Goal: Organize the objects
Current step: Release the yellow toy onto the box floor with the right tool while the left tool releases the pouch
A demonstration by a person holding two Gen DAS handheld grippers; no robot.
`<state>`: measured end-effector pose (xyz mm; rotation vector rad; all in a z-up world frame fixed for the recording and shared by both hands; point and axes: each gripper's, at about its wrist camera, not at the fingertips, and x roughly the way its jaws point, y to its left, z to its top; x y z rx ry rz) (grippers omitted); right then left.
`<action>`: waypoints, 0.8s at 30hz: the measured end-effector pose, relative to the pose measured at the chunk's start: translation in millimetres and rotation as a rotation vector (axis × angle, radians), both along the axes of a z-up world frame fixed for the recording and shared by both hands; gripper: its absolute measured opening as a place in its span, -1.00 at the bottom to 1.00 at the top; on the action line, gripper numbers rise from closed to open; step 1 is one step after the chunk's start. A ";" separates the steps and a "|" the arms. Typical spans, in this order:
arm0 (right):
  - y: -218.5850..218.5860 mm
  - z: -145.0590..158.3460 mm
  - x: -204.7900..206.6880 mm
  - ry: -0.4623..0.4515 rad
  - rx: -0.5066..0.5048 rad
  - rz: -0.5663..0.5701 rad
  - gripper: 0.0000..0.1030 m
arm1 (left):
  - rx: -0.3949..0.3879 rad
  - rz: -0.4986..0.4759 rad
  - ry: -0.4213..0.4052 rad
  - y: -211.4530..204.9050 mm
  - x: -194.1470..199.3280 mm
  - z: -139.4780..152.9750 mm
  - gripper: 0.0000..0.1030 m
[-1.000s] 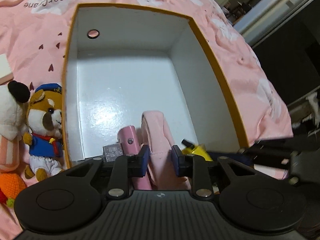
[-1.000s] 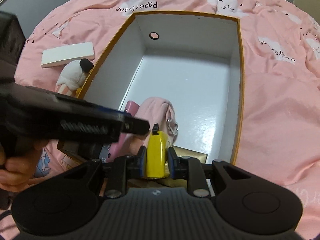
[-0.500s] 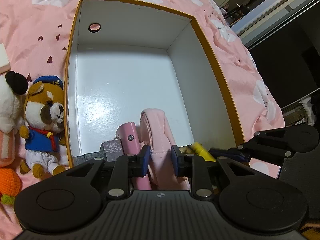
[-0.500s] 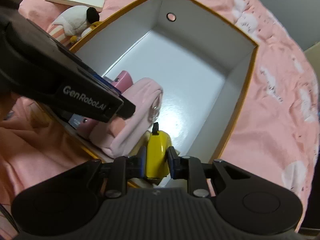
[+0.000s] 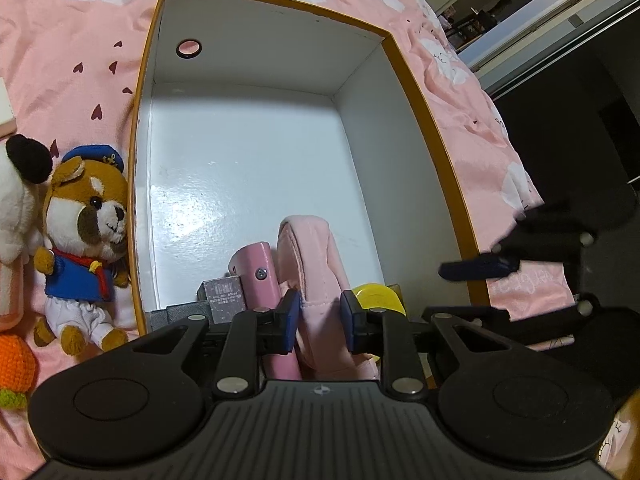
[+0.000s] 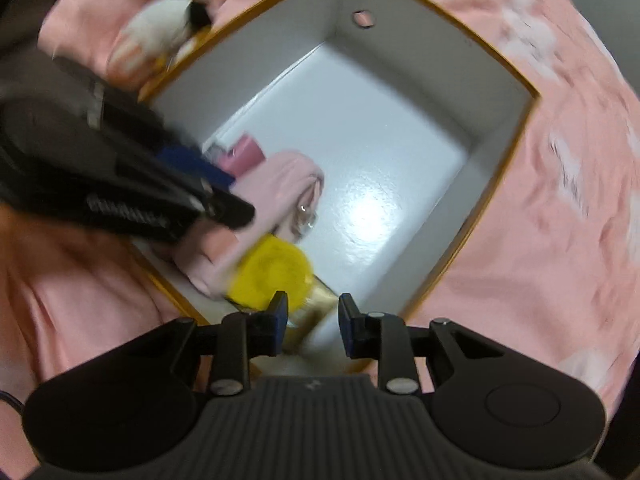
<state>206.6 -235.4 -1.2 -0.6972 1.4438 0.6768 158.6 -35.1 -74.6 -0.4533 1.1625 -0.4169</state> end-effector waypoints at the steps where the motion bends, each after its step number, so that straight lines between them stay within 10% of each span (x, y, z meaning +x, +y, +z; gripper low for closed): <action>1: -1.0 -3.2 1.5 0.020 -0.022 0.071 -0.47 | 0.000 0.000 0.000 -0.1 -0.5 0.1 -0.48; 9: 17.3 -41.2 -1.8 0.209 -0.181 0.566 -0.78 | -0.014 0.000 -0.004 1.0 -0.4 -1.4 -0.48; 24: 17.0 -75.5 1.3 0.336 -0.191 0.725 -0.92 | -0.050 -0.005 -0.002 6.2 0.3 -4.6 -0.48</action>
